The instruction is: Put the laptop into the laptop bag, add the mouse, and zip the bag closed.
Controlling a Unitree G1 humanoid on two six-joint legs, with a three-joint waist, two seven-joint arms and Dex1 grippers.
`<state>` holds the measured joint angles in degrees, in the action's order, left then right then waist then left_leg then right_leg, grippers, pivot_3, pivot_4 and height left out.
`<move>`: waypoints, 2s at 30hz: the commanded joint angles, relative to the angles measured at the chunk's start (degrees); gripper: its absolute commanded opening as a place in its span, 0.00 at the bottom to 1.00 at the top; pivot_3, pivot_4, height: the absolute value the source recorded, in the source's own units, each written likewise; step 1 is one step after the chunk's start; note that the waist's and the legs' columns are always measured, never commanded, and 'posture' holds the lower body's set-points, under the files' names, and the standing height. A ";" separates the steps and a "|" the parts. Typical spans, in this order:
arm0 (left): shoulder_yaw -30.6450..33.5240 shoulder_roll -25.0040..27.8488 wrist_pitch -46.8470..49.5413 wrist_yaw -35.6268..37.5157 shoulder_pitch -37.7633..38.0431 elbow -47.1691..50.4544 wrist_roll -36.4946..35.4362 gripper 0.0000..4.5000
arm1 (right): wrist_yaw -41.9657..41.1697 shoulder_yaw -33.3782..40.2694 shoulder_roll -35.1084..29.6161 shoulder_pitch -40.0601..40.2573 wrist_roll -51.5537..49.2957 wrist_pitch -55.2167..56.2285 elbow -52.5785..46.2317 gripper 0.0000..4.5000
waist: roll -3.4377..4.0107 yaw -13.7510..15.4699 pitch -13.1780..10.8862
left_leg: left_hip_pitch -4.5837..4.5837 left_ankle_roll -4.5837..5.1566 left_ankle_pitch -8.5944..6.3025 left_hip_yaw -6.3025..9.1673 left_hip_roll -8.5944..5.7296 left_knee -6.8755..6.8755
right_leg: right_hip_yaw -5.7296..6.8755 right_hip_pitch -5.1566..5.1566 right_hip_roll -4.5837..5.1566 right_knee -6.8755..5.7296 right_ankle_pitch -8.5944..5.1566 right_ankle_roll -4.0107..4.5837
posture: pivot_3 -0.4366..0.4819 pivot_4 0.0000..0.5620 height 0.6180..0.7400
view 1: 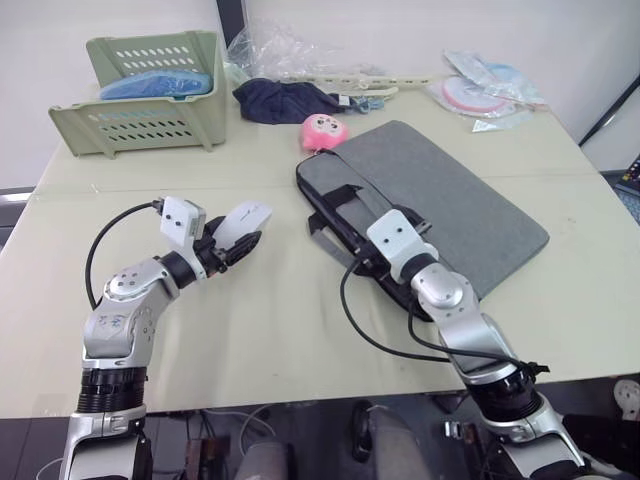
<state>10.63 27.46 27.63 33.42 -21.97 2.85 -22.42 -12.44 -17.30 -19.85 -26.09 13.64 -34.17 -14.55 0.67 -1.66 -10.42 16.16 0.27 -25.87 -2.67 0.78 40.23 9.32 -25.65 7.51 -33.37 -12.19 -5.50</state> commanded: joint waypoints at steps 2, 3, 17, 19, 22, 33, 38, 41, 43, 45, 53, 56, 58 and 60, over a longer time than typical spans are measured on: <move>0.20 -0.19 -0.94 -0.01 -0.10 2.18 -0.62 0.63 | -0.98 0.47 -0.16 -0.77 1.75 -0.35 -3.21 1.00 | 0.00 0.00 0.00 | 0.00 0.00 0.00 0.00 0.00 0.00 | 0.00 0.00 0.00 0.00 0.00 0.00 | 0.48 0.27 1.00; 0.20 -0.19 -0.92 -0.01 -0.08 2.19 -0.63 0.63 | -1.04 0.51 -0.06 -0.74 1.88 -0.40 -3.28 1.00 | 0.00 0.01 0.00 | 0.00 0.00 0.00 0.00 0.00 0.00 | 0.00 0.00 0.00 0.00 0.00 0.00 | 0.48 0.27 1.00; -0.18 -0.44 -0.63 -0.08 -0.10 2.39 -0.63 0.63 | -1.40 0.21 1.02 -0.63 2.37 0.41 -4.77 0.91 | 0.00 -0.04 0.00 | 0.00 0.00 0.00 0.00 0.00 0.00 | 0.00 0.00 -0.01 0.01 0.00 0.00 | 0.48 0.27 1.00; -0.15 -0.45 -0.58 -0.12 -0.11 2.40 -0.68 0.63 | -1.33 0.20 1.03 -0.65 2.48 0.45 -4.85 0.91 | 0.00 -0.04 0.00 | 0.00 0.00 0.00 0.00 0.00 0.00 | 0.00 0.00 -0.01 0.00 0.00 0.00 | 0.48 0.27 1.00; -0.28 -0.54 -0.54 -0.12 -0.05 2.44 -0.67 0.63 | -1.25 0.22 1.08 -0.64 2.56 0.48 -4.97 0.91 | 0.00 -0.03 0.00 | 0.00 0.00 0.00 0.00 0.00 0.00 | 0.00 0.00 -0.01 0.01 0.00 0.00 | 0.48 0.27 1.00; -0.60 -0.89 -0.35 -0.15 0.04 2.52 -0.66 0.63 | -1.52 0.33 1.52 -0.57 3.29 0.36 -5.30 0.91 | 0.00 -0.02 0.00 | 0.00 0.00 0.00 0.01 0.00 0.00 | 0.00 0.00 0.00 0.01 0.00 0.00 | 0.48 0.27 1.00; -0.57 -0.94 -0.23 -0.19 -0.02 2.51 -0.69 0.63 | -1.89 0.38 1.69 -0.57 2.96 0.34 -5.32 0.91 | 0.00 -0.03 0.00 | 0.00 0.00 0.00 0.01 0.00 -0.01 | 0.00 0.00 0.00 0.01 0.00 0.00 | 0.48 0.27 1.00; -0.67 -1.03 -0.14 -0.23 -0.02 2.62 -0.70 0.63 | -2.04 0.42 1.78 -0.58 2.94 0.26 -5.41 0.91 | 0.00 -0.02 0.00 | 0.00 0.00 0.00 0.00 0.00 -0.01 | 0.00 0.00 0.00 0.01 0.00 0.00 | 0.48 0.27 1.00; -0.74 -1.09 -0.05 -0.27 0.00 2.64 -0.68 0.63 | -2.13 0.45 1.90 -0.56 2.92 0.21 -5.62 0.84 | 0.00 -0.02 0.00 | 0.00 0.00 0.00 0.01 0.00 -0.01 | 0.00 0.00 0.00 0.01 0.00 0.00 | 0.48 0.27 1.00; -0.75 -1.18 0.03 -0.33 -0.01 2.65 -0.67 0.63 | -2.19 0.50 1.97 -0.51 2.95 0.18 -5.73 0.71 | 0.00 -0.02 0.00 | 0.00 0.00 0.00 0.01 0.00 -0.01 | 0.00 0.00 0.00 0.01 0.00 0.00 | 0.48 0.27 1.00; -0.75 -1.51 0.15 -0.46 0.15 2.97 -0.55 0.63 | -2.83 0.69 2.32 -0.38 3.06 0.11 -5.88 0.01 | 0.00 0.06 0.00 | 0.00 0.00 0.00 0.03 -0.02 0.00 | 0.00 0.00 0.02 0.02 0.00 0.00 | 0.48 0.27 1.00; -0.79 -1.54 0.16 -0.52 0.19 3.03 -0.54 0.63 | -2.92 0.77 2.40 -0.40 3.11 0.12 -5.85 0.01 | 0.00 0.04 0.00 | 0.00 0.00 0.00 0.03 -0.01 -0.01 | 0.00 0.00 0.01 0.02 0.00 0.00 | 0.48 0.27 1.00; -0.82 -1.54 0.17 -0.55 0.19 2.99 -0.54 0.63 | -2.95 0.77 2.47 -0.49 3.12 0.09 -5.81 0.01 | 0.00 0.05 0.00 | 0.00 0.00 0.00 0.03 -0.01 -0.01 | 0.00 0.00 0.01 0.02 0.00 0.00 | 0.48 0.27 1.00; -0.87 -1.55 0.19 -0.55 0.23 3.02 -0.55 0.63 | -3.02 0.78 2.51 -0.47 3.05 0.03 -5.81 0.01 | 0.00 0.04 0.00 | 0.00 0.00 0.00 0.03 -0.01 -0.01 | 0.00 0.00 0.01 0.02 0.00 0.00 | 0.48 0.27 1.00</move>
<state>9.65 25.88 28.13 32.98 -21.97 3.67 -22.42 -15.42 -17.59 -17.43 -26.10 16.03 -34.90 -18.06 0.67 -1.62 -10.43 16.16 0.27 -25.87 -2.64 0.76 40.22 9.32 -25.65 7.52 -33.35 -12.19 -5.49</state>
